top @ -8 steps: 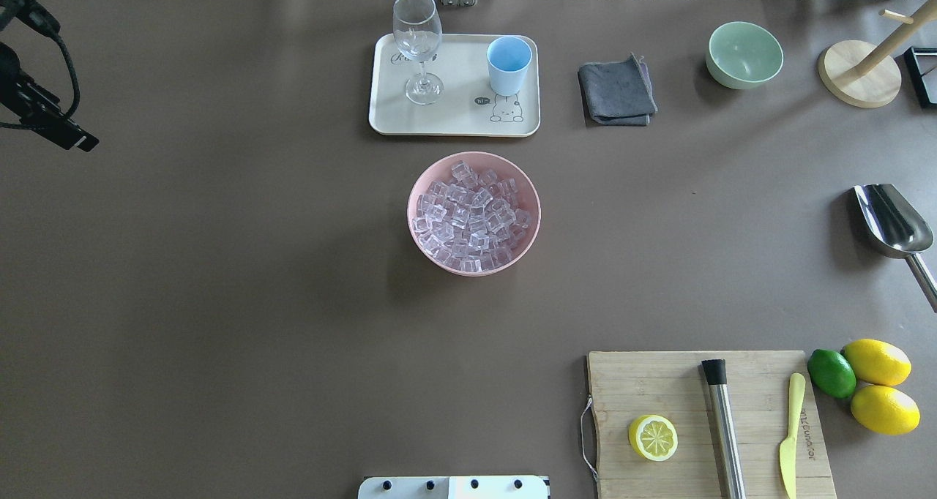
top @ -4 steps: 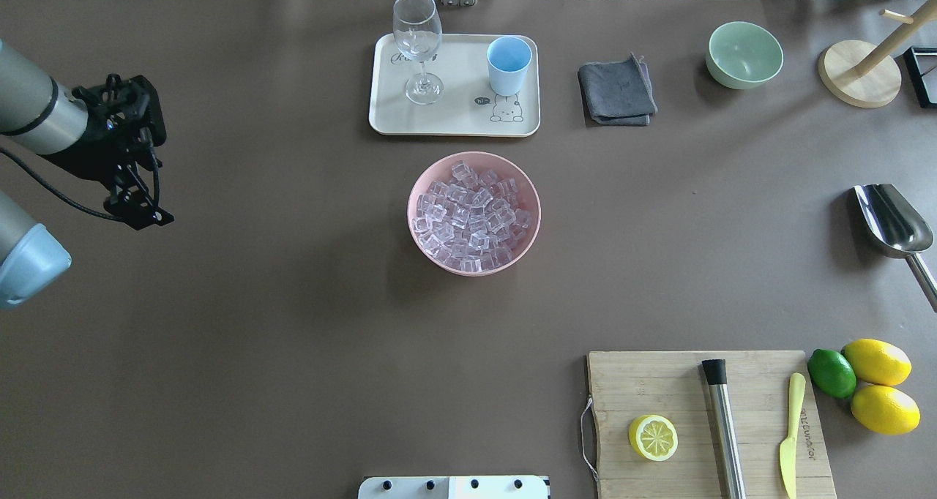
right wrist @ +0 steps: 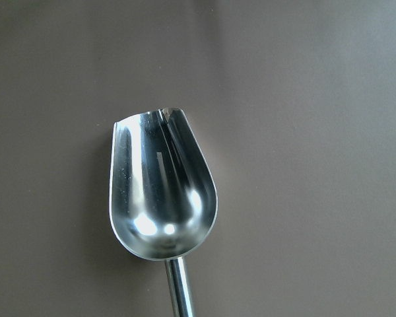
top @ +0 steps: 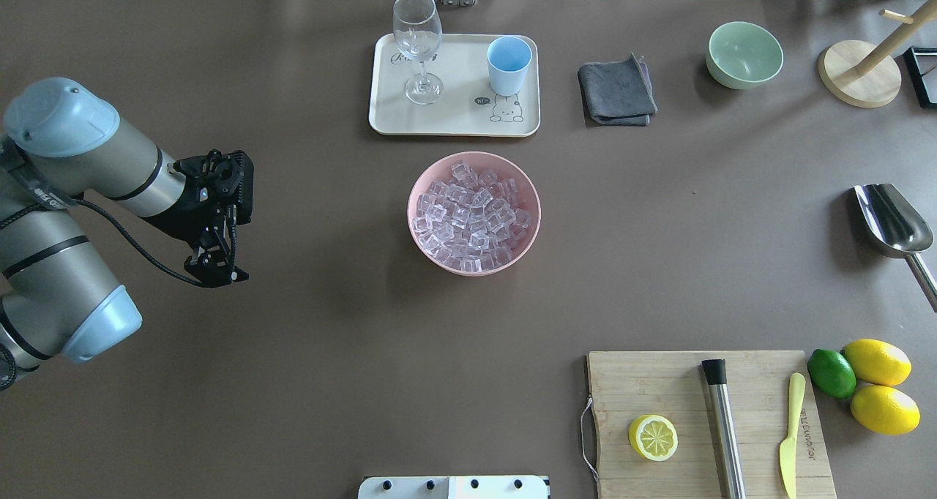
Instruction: Put ice in cup with scoop
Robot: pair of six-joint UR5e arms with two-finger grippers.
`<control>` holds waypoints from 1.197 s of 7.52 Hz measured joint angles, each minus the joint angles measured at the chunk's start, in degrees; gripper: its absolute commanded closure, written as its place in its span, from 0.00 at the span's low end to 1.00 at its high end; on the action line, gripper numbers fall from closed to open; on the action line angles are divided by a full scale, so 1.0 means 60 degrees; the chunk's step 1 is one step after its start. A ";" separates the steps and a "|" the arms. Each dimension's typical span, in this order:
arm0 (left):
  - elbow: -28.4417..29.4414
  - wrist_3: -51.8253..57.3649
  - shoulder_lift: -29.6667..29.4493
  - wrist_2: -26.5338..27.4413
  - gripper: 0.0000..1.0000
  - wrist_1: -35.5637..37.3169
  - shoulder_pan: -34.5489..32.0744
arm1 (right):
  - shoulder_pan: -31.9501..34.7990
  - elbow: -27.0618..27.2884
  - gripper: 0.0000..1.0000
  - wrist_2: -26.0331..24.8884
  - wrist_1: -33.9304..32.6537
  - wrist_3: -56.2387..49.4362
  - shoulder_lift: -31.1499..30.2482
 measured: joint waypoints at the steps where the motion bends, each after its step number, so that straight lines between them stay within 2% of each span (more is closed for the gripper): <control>1: 0.0034 0.0004 -0.0172 0.0205 0.01 -0.0155 0.0293 | -0.0406 -0.0106 0.01 -0.0163 0.1083 0.0799 -0.0337; 3: 0.0106 -0.0021 -0.0320 0.0778 0.02 -0.1119 0.0751 | -0.1020 -0.0240 0.01 -0.0525 0.2374 0.1542 -0.0709; 6: 0.0515 -0.0030 -0.0730 0.1301 0.02 -0.2028 0.1185 | -0.2015 -0.0615 0.02 -0.1632 0.3986 0.2444 -0.0904; 7: 0.0852 -0.0018 -0.1072 0.1585 0.02 -0.2312 0.1253 | -0.2269 -0.0942 0.02 -0.1859 0.4630 0.2705 -0.0896; 9: 0.1797 -0.0002 -0.2009 0.1808 0.02 -0.2753 0.1286 | -0.2923 -0.1200 0.02 -0.2452 0.5217 0.3196 -0.0864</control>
